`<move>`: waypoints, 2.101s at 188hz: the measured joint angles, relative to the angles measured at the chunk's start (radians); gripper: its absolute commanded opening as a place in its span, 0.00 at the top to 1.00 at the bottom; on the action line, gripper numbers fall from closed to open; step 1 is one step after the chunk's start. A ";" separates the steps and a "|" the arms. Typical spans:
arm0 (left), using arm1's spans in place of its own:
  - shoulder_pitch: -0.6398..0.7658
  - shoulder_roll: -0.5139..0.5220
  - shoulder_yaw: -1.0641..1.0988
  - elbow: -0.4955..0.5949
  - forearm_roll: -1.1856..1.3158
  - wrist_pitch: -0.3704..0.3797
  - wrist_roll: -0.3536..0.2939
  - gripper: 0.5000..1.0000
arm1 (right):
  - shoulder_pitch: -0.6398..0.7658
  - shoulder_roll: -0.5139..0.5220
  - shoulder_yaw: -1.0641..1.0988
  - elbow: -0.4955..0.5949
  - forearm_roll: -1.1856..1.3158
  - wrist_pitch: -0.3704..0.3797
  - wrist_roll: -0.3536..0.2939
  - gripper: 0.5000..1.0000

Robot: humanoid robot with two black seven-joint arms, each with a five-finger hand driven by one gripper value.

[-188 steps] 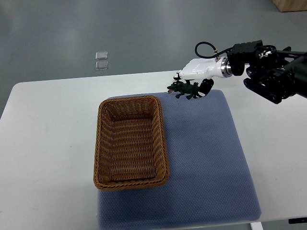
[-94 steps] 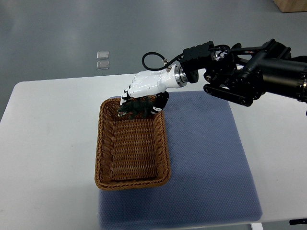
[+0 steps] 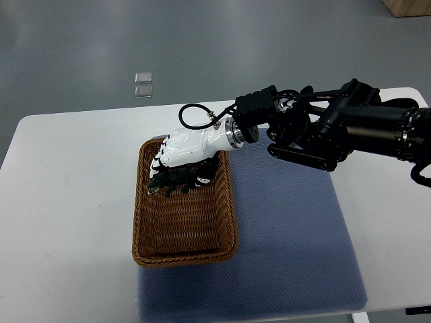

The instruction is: Place crocodile in brown basket with right hand

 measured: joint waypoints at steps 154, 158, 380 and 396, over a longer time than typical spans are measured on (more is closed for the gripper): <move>0.000 0.000 0.000 0.000 0.000 0.000 0.000 0.00 | -0.135 -0.165 0.344 -0.002 0.289 0.234 0.000 0.15; 0.000 0.000 0.000 0.000 0.000 0.000 0.000 0.00 | -0.151 -0.176 0.369 -0.002 0.313 0.253 0.000 0.15; 0.000 0.000 0.002 0.001 0.000 0.000 0.000 0.00 | -0.642 -0.318 0.772 -0.100 1.398 0.389 -0.309 0.14; 0.000 0.000 0.002 0.001 0.000 0.000 0.000 0.00 | -0.643 -0.318 0.773 -0.105 1.400 0.394 -0.308 0.14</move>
